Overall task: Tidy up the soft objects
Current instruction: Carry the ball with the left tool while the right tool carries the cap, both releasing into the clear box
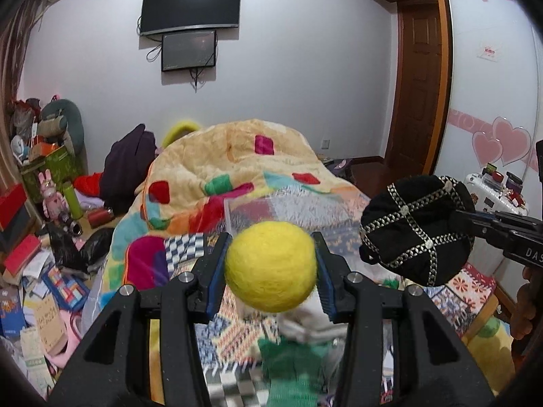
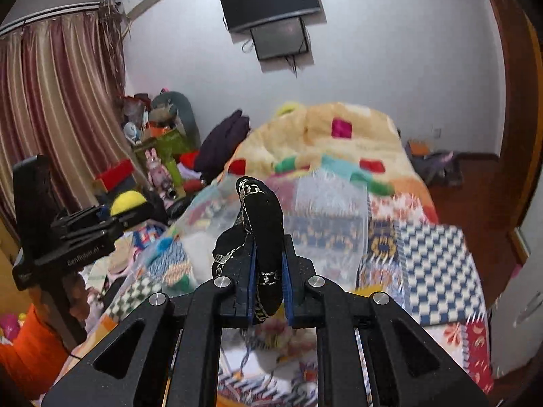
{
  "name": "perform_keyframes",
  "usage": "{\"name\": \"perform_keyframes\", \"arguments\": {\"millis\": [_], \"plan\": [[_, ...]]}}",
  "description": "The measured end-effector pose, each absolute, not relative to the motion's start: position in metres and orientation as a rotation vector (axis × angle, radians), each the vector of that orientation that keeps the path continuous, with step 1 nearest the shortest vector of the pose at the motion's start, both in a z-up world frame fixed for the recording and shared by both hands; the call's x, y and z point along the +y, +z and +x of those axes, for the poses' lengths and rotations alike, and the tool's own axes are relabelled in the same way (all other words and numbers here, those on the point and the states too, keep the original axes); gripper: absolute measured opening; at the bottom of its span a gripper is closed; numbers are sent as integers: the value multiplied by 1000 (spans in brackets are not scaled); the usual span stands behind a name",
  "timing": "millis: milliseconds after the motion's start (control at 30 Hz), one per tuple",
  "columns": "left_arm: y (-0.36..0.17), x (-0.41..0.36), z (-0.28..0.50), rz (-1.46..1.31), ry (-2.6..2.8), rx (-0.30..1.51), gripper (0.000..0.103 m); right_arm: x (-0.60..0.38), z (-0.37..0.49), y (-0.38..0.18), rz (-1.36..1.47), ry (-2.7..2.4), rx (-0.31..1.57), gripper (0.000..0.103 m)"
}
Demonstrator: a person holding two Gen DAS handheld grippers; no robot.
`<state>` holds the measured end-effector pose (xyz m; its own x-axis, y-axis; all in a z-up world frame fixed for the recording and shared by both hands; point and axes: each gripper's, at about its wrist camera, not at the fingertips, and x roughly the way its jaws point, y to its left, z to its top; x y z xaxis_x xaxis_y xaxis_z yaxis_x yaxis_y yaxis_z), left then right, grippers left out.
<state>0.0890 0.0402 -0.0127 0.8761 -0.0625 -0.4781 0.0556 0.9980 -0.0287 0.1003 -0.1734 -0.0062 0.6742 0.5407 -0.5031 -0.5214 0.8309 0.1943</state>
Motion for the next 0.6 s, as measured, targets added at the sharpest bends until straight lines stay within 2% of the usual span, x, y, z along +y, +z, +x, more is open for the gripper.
{"name": "perform_keyframes", "arguments": {"millis": [233, 600], "plan": [[-14, 40, 133, -7, -76, 535, 45, -171, 133, 1, 34, 541, 547, 12], [-56, 36, 202, 23, -100, 738, 45, -153, 172, -16, -18, 518, 600, 12]]}}
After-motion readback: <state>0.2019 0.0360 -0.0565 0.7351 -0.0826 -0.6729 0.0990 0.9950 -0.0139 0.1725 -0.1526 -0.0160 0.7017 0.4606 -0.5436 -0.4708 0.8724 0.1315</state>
